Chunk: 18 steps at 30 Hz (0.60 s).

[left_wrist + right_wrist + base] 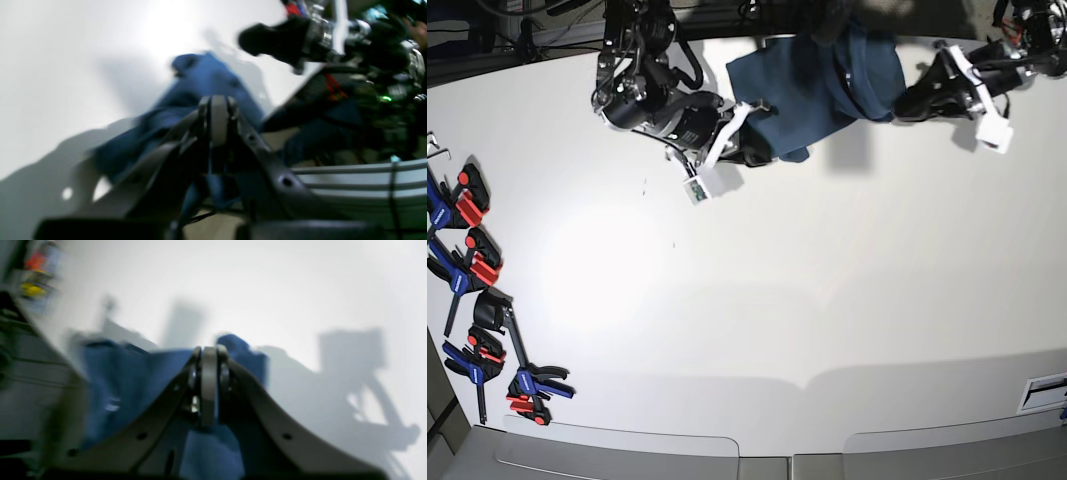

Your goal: Fold the T-shirt properly

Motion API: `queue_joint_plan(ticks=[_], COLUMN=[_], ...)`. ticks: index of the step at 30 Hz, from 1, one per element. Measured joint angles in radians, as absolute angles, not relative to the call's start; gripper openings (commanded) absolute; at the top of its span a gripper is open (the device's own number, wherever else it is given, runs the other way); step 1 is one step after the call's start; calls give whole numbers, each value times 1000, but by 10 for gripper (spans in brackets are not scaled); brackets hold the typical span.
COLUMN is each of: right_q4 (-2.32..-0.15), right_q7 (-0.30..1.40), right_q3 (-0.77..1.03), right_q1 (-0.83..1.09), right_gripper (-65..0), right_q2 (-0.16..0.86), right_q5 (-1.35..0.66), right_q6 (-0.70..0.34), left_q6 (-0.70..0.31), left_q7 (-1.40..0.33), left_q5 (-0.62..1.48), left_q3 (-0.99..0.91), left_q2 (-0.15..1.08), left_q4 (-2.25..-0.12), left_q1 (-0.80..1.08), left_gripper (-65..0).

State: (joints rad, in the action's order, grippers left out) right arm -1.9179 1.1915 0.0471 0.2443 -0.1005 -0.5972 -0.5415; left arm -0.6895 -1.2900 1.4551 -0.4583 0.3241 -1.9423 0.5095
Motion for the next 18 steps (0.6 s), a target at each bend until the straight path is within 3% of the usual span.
queue_joint_plan(ticks=[8,18], right_q4=[-1918,-1881], right_q7=[1196,1178], right_q3=[-30,-206], right_q1=[244,244], right_gripper=[-650,-650], right_q2=[-102,-120], right_q5=[-640,-583], right_q6=[-560,-587], left_q6=[-689,-442], left_q7=[-1047,-1014], left_q5=[997,552], left_q3=[-232,-203], left_q2=[324,324], left_q4=[-1954,-1954], left_q1=[509,510], left_gripper=[-650,-650])
